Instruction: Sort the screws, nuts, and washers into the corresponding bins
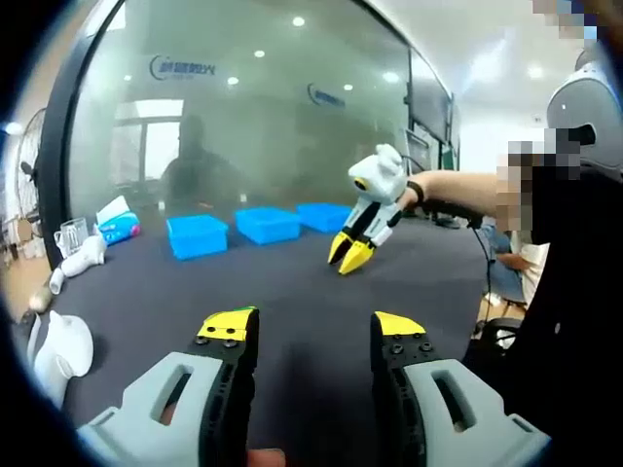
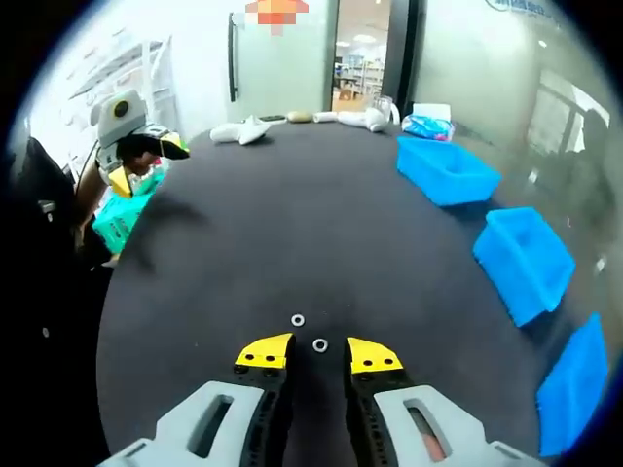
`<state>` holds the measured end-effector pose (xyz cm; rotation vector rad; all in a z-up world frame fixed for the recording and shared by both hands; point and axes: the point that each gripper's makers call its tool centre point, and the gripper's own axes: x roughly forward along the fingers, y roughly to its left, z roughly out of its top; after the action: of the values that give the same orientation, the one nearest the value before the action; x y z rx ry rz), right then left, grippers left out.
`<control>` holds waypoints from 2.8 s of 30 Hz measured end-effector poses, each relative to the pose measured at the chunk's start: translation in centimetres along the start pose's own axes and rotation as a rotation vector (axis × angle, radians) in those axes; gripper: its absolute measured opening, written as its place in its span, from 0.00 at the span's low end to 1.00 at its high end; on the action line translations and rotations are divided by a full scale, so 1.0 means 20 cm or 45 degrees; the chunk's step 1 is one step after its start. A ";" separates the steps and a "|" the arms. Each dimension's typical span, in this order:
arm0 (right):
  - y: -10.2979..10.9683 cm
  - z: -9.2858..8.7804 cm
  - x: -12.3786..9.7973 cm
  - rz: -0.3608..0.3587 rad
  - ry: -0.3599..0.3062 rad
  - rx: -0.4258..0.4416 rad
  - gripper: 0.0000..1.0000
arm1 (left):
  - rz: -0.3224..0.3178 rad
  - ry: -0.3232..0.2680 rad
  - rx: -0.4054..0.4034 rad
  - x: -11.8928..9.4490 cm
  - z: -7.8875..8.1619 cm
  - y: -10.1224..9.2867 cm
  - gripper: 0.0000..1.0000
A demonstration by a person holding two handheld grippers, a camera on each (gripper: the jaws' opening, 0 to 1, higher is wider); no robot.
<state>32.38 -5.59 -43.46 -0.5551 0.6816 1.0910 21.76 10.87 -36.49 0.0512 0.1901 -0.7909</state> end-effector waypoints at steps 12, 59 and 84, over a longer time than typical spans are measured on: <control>0.02 -0.01 0.02 0.021 0.011 0.037 0.07 | 0.007 0.000 -0.001 0.00 0.00 0.00 0.45; 0.03 -0.02 -0.65 -0.520 -0.809 0.329 0.04 | 0.047 -0.060 0.019 0.01 0.11 0.02 0.45; -0.80 0.38 -0.53 -0.716 -0.776 0.340 0.04 | 0.067 -0.080 0.012 0.00 0.12 0.05 0.45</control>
<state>45.85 -12.49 -29.38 -0.1420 0.1097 0.5717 22.91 11.34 -34.09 0.0400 0.1252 -0.7401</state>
